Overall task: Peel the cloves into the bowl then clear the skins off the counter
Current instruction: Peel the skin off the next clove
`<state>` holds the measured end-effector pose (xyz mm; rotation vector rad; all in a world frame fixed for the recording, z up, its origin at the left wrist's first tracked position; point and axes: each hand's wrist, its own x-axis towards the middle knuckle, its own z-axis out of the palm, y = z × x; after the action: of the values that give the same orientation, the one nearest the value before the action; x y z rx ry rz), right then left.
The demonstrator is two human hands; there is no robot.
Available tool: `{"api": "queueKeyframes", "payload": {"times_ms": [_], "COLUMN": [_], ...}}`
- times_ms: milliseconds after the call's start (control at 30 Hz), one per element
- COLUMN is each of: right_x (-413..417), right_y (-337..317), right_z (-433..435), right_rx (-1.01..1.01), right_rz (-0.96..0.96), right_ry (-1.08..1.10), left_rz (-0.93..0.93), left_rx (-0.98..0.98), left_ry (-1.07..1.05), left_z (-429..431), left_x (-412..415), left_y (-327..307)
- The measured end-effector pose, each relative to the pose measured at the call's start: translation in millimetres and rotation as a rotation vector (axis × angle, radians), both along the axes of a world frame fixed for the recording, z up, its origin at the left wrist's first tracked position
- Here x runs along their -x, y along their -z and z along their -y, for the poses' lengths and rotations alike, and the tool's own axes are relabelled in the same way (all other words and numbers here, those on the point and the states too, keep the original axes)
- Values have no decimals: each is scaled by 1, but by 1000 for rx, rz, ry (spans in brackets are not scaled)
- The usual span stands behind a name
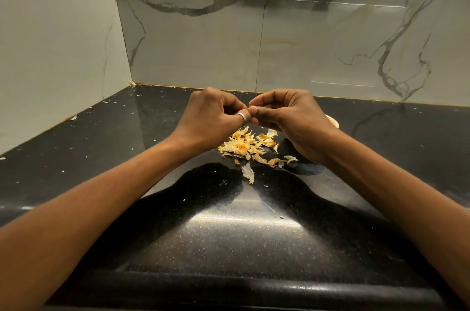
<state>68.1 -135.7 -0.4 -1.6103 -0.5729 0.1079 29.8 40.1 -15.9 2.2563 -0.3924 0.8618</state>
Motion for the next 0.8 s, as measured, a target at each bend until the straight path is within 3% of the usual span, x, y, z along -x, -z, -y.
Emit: {"api": "queueKeyframes", "payload": {"times_ms": [567, 800], "right_x": [0, -1], "right_y": [4, 3], "right_z": [-1, -1], "right_rx": [49, 61], "right_rz": [77, 97], "right_ry": [-3, 39], "left_rz": [3, -58], "left_rx": [-33, 63], "left_ry": [-38, 0], "left_z": [1, 0], "left_x": [-2, -3], "left_y": [2, 2]}}
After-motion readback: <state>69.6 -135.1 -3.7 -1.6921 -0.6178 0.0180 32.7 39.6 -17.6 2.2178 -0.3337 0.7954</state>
